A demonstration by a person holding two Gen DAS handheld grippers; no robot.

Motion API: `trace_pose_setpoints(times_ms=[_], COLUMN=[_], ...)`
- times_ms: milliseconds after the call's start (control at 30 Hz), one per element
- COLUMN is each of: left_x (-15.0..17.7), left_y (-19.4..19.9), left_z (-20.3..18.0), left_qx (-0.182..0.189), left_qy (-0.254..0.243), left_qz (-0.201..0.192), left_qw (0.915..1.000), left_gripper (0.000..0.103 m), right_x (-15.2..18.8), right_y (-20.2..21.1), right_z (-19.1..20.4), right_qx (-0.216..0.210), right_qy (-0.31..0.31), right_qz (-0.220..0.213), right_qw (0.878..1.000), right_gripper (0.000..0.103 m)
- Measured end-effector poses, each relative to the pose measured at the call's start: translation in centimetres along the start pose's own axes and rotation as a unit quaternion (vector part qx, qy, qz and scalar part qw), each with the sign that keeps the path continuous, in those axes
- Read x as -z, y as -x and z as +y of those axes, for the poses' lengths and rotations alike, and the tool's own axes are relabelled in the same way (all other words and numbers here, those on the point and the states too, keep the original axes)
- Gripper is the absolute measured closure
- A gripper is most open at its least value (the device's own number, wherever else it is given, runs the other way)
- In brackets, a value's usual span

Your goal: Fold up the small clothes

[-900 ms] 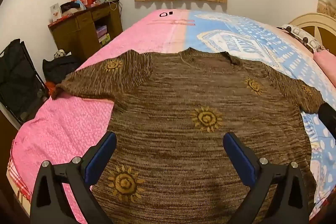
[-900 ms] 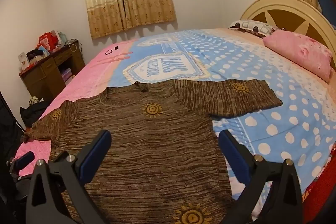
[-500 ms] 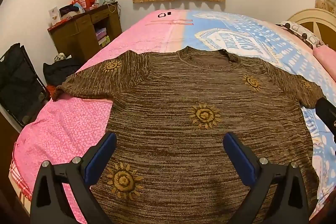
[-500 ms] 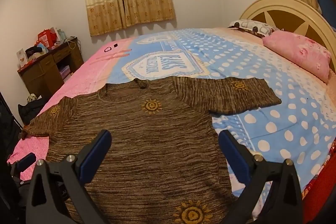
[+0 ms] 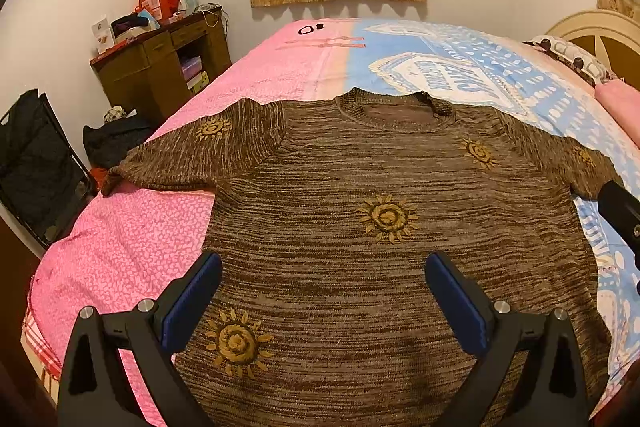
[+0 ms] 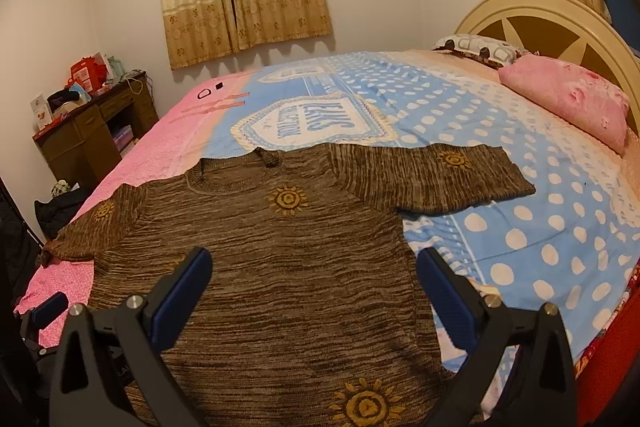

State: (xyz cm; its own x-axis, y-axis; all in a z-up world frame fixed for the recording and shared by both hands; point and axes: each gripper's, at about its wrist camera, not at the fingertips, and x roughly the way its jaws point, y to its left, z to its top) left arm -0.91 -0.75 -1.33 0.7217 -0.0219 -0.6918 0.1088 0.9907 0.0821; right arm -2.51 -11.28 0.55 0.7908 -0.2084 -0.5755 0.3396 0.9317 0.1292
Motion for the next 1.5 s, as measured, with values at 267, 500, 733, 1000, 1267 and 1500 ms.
trace_pose_setpoints(times_ms=[267, 500, 733, 1000, 1267, 1500], left_x=[0.0, -0.1, -0.1, -0.3, -0.3, -0.3], left_y=[0.2, 0.1, 0.3, 0.7, 0.8, 1.0], left_z=[-0.6, -0.4, -0.2, 0.0, 0.5, 0.3], left_qx=[-0.004, -0.001, 0.0, 0.0, -0.001, -0.002], left_qy=[-0.019, -0.014, -0.014, -0.015, -0.005, -0.009], left_qz=[-0.004, 0.0, -0.002, -0.01, -0.011, -0.017], left_qw=[0.9998, 0.9999, 0.9999, 0.9998, 0.9999, 0.9998], left_gripper=[0.001, 0.001, 0.001, 0.001, 0.001, 0.001], right_x=[0.1, 0.1, 0.1, -0.2, -0.4, -0.7], right_y=[0.1, 0.1, 0.1, 0.3, 0.7, 1.0], right_z=[0.0, 0.0, 0.4, 0.8, 1.4, 1.0], right_qx=[-0.001, -0.002, -0.003, -0.005, -0.008, -0.004], right_qy=[-0.001, -0.001, -0.003, -0.003, 0.001, -0.003], right_qz=[0.001, 0.001, 0.0, -0.002, -0.008, -0.014], right_qw=[1.0, 1.0, 1.0, 1.0, 1.0, 1.0], right_gripper=[0.0, 0.0, 0.0, 0.0, 0.0, 0.0])
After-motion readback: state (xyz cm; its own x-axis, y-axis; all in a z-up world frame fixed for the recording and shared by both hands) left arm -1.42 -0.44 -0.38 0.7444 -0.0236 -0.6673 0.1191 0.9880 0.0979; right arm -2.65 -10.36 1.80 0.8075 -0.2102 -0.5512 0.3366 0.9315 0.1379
